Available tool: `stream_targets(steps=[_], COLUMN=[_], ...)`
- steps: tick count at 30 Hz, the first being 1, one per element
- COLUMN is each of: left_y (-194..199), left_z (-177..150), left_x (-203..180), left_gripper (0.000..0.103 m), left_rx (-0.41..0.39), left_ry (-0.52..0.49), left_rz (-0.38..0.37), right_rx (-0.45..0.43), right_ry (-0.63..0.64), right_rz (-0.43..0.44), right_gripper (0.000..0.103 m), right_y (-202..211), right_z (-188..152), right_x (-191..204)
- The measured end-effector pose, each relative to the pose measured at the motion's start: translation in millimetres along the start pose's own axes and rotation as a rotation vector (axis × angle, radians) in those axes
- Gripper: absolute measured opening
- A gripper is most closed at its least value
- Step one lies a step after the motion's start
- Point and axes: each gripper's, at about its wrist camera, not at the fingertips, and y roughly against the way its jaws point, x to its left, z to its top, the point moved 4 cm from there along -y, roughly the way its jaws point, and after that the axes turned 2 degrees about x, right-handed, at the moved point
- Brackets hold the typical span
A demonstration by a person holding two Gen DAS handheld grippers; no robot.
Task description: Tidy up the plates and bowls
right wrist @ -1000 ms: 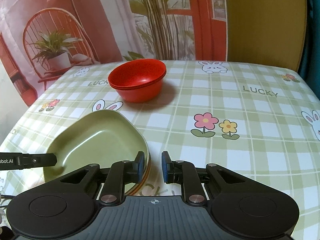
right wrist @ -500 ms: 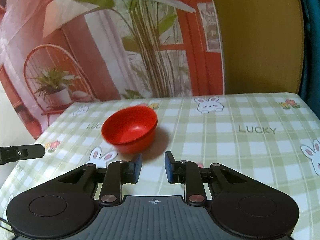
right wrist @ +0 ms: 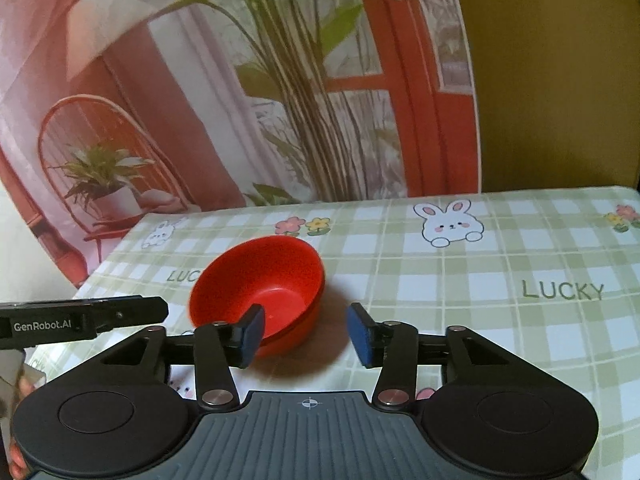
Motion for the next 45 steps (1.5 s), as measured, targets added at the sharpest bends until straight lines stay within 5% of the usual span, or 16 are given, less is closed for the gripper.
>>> stream_targets(steps=[11, 19, 23, 45], left_y=[-46.3, -50.5, -50.0, 37.5], left_z=[1.5, -0.8, -1.0, -5.8], left_x=[6.2, 5.5, 3.7, -22.0], left_gripper=[0.039, 0.023, 0.021, 0.022], left_rx=[0.069, 0.061, 0.064, -0.015], left_ry=[0.049, 0.05, 0.044, -0.012], left_rz=[-0.006, -0.037, -0.026, -0.009], right_rx=[0.057, 0.075, 0.073, -0.041], right_ry=[-0.011, 0.02, 0.014, -0.014], right_rz=[-0.043, 0.011, -0.003, 0.053], right_gripper=[0.05, 0.024, 0.02, 0.018], right_y=[-39.1, -51.4, -48.3, 35.4], right_z=[0.8, -2.3, -2.0, -5.9], right_x=[-8.9, 7.6, 10.7, 37.0])
